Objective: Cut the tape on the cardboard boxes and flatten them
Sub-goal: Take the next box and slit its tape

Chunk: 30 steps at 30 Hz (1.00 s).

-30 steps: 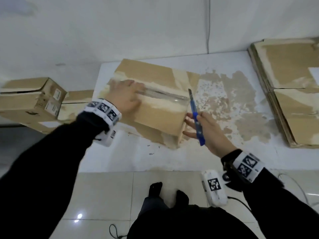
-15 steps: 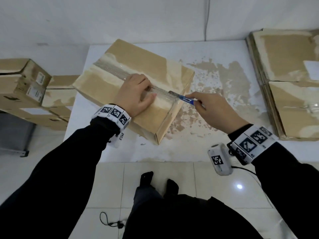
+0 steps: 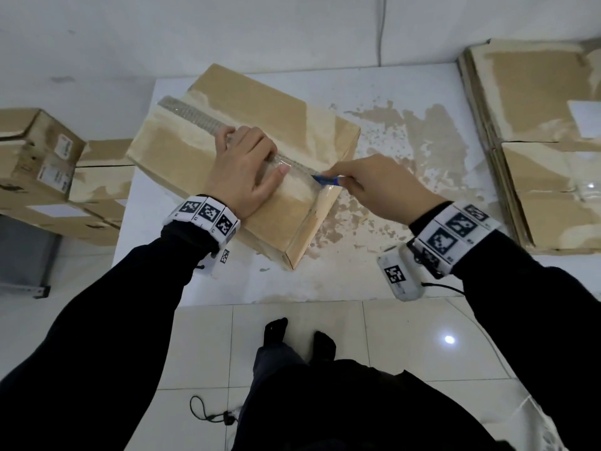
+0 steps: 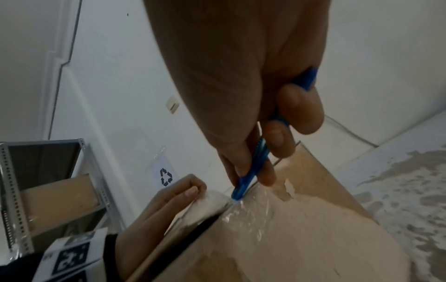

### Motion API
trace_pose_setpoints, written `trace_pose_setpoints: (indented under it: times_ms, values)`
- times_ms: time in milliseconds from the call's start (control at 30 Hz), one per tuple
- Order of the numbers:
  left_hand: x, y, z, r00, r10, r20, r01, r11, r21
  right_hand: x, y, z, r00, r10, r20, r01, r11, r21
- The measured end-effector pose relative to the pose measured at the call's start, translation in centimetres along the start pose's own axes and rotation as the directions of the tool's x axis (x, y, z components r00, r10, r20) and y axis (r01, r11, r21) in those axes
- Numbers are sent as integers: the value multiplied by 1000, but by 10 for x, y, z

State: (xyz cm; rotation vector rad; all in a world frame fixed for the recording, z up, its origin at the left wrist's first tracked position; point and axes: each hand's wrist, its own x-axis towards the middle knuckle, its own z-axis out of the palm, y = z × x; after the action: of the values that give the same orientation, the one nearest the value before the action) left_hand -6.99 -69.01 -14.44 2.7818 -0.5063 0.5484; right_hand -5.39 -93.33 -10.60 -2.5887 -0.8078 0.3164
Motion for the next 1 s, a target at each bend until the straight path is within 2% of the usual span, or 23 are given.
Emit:
trace_pose_setpoints:
  times_ms: [133, 233, 333, 367, 467, 533, 600, 667, 700, 733, 767, 800, 833, 867, 900, 933, 1000]
  values:
    - [-2, 3, -1, 1000, 8, 6, -8, 1000, 13, -12, 15, -7, 989, 56, 137, -79, 983, 168]
    - [-2, 2, -2, 1000, 14, -14, -14, 1000, 4, -28, 23, -5, 979, 85, 185, -140, 939, 313]
    - [1, 3, -3, 997, -14, -79, 13, 1000, -16, -45, 16, 13, 959, 35, 282, -163, 880, 446]
    - [3, 3, -3, 997, -20, -78, 20, 1000, -8, -50, 12, 19, 960, 22, 279, -160, 860, 485]
    - [4, 0, -2, 1000, -3, 29, 2, 1000, 31, -63, 14, 21, 981, 129, 143, -186, 829, 528]
    - [4, -1, -3, 985, 25, 169, -42, 995, 94, -72, 22, 11, 975, 222, -5, -195, 866, 461]
    - [9, 5, -6, 963, 5, 270, -48, 987, 151, -74, 26, 6, 969, 208, -133, -153, 928, 341]
    - [15, 14, -11, 935, -115, 337, 58, 983, 175, -68, 24, 10, 975, 139, -172, -95, 966, 239]
    - [16, 20, -13, 901, -211, 379, 168, 975, 144, -64, 22, 15, 977, 115, -178, -76, 974, 214]
    - [18, 23, -16, 840, -309, 446, 306, 949, 79, -60, 20, 20, 979, 105, -177, -68, 977, 204]
    - [20, 27, -18, 763, -402, 506, 497, 865, -63, -58, 19, 25, 980, 97, -176, -62, 979, 194]
    - [23, 30, -18, 685, -474, 553, 675, 698, -239, -57, 16, 29, 980, 86, -179, -55, 983, 173]
    - [27, 35, -18, 607, -542, 581, 793, 456, -404, -57, 14, 33, 980, 73, -185, -48, 989, 137]
    - [32, 39, -16, 537, -618, 574, 832, 278, -480, -58, 12, 35, 978, 58, -201, -42, 996, 84]
    - [36, 43, -12, 483, -694, 534, 840, 196, -506, -61, 9, 35, 972, 38, -230, -37, 999, 10]
    - [39, 47, -6, 453, -748, 485, 840, 175, -514, -63, 8, 34, 964, 14, -264, -36, 996, -77]
    - [42, 57, 1, 431, -798, 422, 837, 179, -517, -65, 8, 32, 942, -13, -334, -57, 978, -199]
